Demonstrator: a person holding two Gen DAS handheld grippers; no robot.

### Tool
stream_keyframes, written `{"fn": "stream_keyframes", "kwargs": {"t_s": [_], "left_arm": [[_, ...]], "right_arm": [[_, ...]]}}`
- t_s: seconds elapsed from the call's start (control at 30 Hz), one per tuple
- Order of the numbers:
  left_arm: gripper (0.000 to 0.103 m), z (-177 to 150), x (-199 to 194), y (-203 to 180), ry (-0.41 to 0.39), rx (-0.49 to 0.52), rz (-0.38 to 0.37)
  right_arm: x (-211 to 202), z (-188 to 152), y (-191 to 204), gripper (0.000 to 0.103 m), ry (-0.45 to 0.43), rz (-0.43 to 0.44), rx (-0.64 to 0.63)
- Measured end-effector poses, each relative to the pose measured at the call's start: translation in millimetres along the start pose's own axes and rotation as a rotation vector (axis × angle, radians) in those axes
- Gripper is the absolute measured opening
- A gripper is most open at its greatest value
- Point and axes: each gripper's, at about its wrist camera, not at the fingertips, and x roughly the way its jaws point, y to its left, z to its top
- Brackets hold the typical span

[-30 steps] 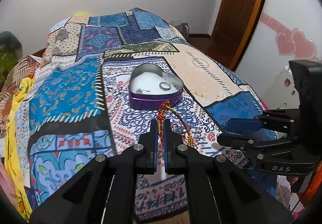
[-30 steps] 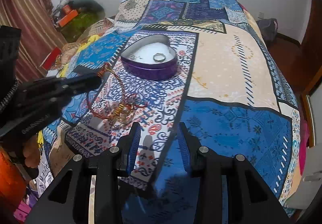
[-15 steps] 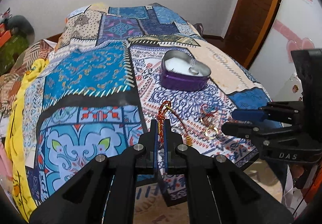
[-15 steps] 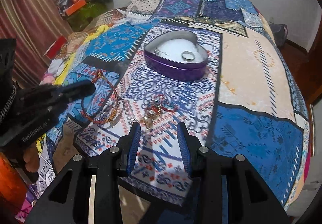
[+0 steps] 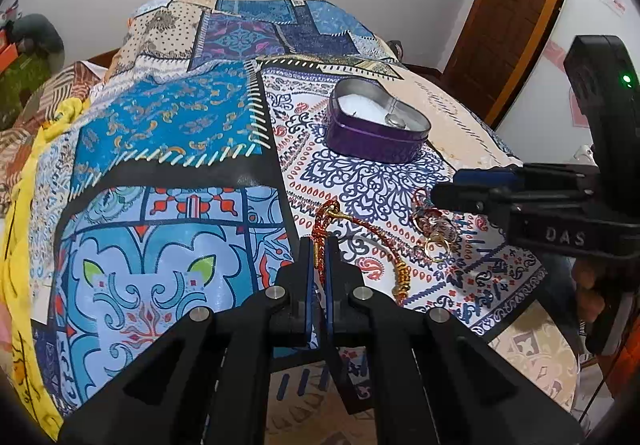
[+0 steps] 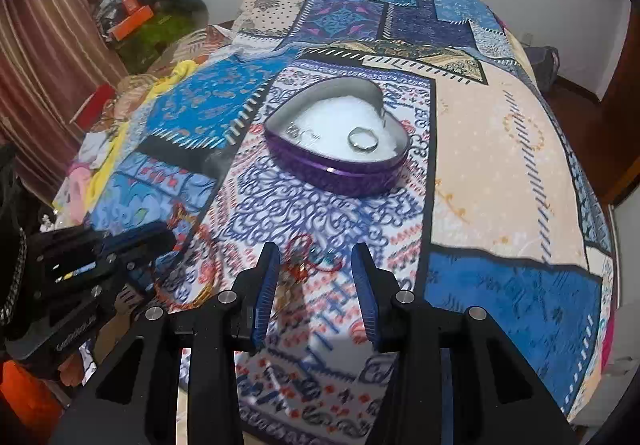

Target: Organize jewelry

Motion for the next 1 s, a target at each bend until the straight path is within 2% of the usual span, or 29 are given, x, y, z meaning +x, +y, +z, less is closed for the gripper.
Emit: {"fn": "stream_keyframes", "kwargs": {"t_s": [0.23, 0.33, 0.43, 0.47, 0.6, 1.0], "left_arm": [[0.003, -2.7, 6.4, 2.3, 0.011, -0.008, -0.003], [0.003, -2.6, 7.1, 2.8, 0.011, -0.011, -0.002], [0.003, -2.8, 5.9, 2.7, 0.008, -0.014, -0.005], [0.003, -2.8, 4.9, 2.2, 0.006, -0.014, -0.004], [0.003, -1.0, 1.3, 1.9, -0.002, -0.012, -0.002], [0.003, 7.9, -19.2, -7.6, -0.051, -0.003, 0.002]], "right_arm": [[12.2, 1.9, 4.5, 0.034, 0.033, -0.001, -0.056], [11.9, -0.1, 4.8, 0.021, 0.04, 0.03, -0.058], [10.9, -0.7, 4.0, 0.019, 0.036, 0.029, -0.055], [10.3, -1.3, 3.9, 0.01, 0.04, 0.041, -0.055], [8.1, -3.9, 5.4, 0.004, 0.033, 0.026, -0.059], [-28.9, -4.3, -2.9, 0.002, -0.047, 0.014, -0.028]]}}
